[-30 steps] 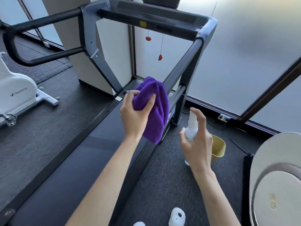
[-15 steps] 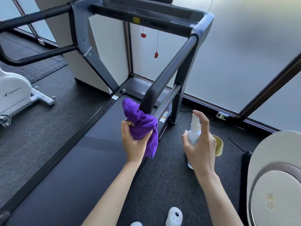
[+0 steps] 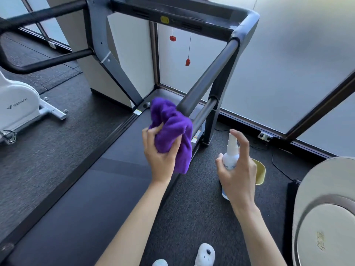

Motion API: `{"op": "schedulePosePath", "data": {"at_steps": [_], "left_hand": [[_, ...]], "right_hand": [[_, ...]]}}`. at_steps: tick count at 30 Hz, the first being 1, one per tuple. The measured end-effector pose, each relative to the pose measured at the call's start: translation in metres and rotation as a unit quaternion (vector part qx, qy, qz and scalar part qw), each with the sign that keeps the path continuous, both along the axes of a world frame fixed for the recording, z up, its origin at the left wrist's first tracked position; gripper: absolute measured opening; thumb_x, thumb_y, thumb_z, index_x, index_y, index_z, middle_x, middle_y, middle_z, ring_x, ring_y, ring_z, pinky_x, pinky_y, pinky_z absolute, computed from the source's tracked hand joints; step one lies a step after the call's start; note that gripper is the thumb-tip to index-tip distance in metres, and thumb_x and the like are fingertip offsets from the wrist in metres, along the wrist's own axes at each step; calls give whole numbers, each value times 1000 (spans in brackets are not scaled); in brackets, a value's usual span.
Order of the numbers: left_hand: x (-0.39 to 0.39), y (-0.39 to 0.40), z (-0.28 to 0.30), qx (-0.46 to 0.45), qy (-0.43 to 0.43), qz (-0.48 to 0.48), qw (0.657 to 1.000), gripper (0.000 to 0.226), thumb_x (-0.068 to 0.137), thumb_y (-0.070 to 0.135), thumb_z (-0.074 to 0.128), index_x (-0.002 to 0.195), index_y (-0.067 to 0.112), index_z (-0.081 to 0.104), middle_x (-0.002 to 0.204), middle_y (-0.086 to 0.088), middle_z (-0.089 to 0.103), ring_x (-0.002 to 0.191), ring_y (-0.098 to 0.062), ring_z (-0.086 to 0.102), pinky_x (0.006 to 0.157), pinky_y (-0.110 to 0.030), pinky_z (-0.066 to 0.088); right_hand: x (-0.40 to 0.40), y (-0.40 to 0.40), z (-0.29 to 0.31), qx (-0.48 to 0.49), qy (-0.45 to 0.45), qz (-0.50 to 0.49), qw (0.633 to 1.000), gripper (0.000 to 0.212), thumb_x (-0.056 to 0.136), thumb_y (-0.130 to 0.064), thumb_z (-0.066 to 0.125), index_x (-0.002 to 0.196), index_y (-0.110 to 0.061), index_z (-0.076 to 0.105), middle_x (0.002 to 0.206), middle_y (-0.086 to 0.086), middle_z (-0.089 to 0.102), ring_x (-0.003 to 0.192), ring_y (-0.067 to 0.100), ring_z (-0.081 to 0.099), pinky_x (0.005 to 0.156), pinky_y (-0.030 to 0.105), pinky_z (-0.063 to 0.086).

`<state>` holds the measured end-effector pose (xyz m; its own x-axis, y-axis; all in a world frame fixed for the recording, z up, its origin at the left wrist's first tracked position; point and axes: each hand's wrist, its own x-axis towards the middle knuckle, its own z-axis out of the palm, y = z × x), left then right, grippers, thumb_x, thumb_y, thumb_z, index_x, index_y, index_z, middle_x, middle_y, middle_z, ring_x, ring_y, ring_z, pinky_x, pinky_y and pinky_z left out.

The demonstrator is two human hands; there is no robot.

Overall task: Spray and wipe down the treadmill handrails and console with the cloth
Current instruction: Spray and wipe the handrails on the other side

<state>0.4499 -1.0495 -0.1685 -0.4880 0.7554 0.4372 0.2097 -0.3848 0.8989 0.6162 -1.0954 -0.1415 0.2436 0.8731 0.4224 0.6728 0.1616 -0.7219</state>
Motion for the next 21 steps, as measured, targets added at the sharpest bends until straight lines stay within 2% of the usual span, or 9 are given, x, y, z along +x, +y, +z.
{"op": "schedulePosePath", "data": {"at_steps": [3,6,9,11,13,15,17,19,21], "left_hand": [[1,-17,-23,-42,-51,6,998,38,75,46,73,99,28,50,102,-17,53,98,-26,54,95,-55,44],[4,-11,3,-29,-7,27,999,40,73,41,74,102,22,53,105,-9,53,99,-17,54,94,-44,46],[4,23,56,-19,142,15,989,43,72,43,78,104,18,63,108,-4,54,100,-18,58,89,-31,49],[7,43,82,-49,204,3,978,40,70,46,80,98,22,65,106,-1,56,97,-19,60,83,-32,51],[11,48,85,-67,204,20,977,38,70,46,80,93,20,65,103,-1,57,93,-19,62,78,-34,52],[12,39,68,-49,172,42,983,38,72,42,80,90,14,62,102,-4,56,92,-20,61,76,-31,51],[9,23,42,-14,124,52,991,37,73,35,80,90,9,59,101,-8,53,94,-15,58,83,-24,47],[6,8,17,8,87,53,995,36,73,29,79,92,10,55,100,-12,50,96,-9,53,90,-19,41],[6,-4,-2,16,65,70,995,36,73,28,78,93,13,52,99,-13,48,98,-4,51,92,-17,39]], "right_hand": [[4,-2,-3,-2,7,-8,1000,66,82,-5,66,132,-39,40,60,-5,46,50,17,45,50,30,42],[8,-1,-3,-3,0,-19,1000,66,80,-5,66,131,-38,41,56,-5,43,47,13,44,49,20,38],[7,5,0,-3,-11,-31,999,66,80,-7,66,132,-39,41,58,-8,46,48,8,45,48,13,35],[5,9,3,9,-6,-35,999,66,79,-8,66,132,-39,41,65,-13,51,49,6,46,49,8,35],[4,11,3,23,-1,-36,999,67,79,-7,67,132,-39,41,82,-24,56,49,6,48,52,5,36],[4,10,2,32,3,-37,999,68,78,-5,68,132,-37,42,81,-24,55,49,8,49,53,4,36],[8,9,-2,26,5,-26,999,69,78,-2,68,133,-35,42,75,-19,51,49,13,49,54,10,40],[12,11,-5,9,20,-2,1000,69,80,-1,67,134,-36,40,77,-15,51,50,17,49,50,29,47],[19,16,-7,-5,27,26,999,69,82,-2,66,134,-37,39,78,-12,52,51,17,49,49,37,50]]}}
